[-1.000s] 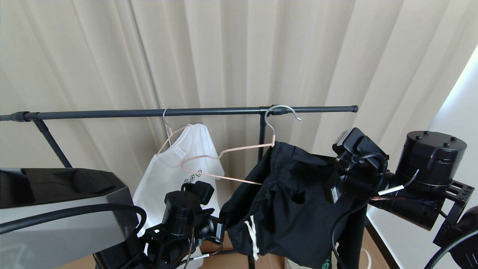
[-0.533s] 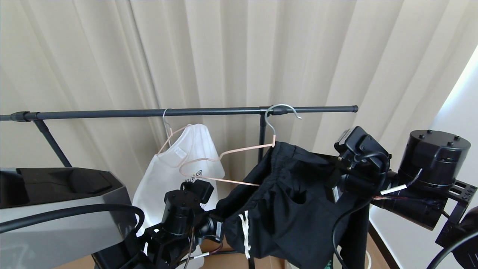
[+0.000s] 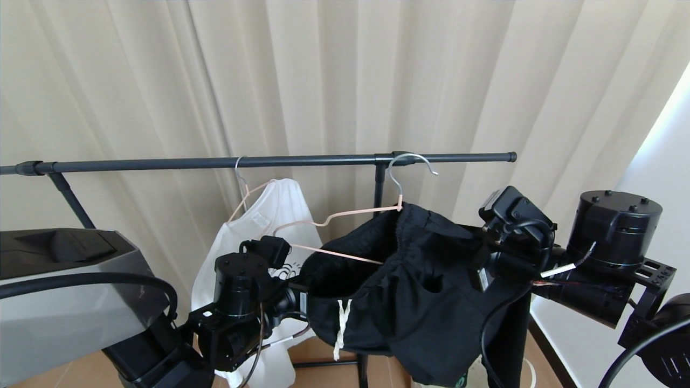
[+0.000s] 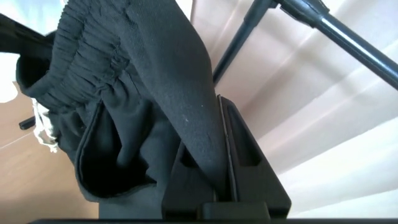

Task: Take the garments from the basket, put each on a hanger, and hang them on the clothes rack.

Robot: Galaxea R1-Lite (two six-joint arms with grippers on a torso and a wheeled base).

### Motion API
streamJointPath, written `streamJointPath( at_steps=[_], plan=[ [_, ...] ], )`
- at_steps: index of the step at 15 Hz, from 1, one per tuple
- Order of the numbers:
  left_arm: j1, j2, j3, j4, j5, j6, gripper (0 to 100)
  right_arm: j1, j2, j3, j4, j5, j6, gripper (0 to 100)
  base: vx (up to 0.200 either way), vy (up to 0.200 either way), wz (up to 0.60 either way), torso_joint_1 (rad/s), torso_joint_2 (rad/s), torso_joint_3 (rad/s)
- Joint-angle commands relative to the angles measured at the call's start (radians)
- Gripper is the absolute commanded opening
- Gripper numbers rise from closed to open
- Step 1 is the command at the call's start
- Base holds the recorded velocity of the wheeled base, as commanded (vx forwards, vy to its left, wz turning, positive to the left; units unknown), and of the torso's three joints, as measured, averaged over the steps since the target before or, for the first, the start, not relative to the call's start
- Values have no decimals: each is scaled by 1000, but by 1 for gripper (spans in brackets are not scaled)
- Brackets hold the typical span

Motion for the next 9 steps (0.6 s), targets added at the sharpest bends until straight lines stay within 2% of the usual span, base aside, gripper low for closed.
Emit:
streamJointPath(
  at_steps=[1, 9],
  plan=[
    [32, -9, -10, -3, 0, 0, 0, -4, 9, 2, 0, 0, 0, 0, 0, 0, 0, 0, 0, 0],
    [157, -35, -62, -1, -2, 2, 0, -32, 11, 9, 8, 3, -10, 0, 0, 0, 0, 0, 0, 0]
  ],
)
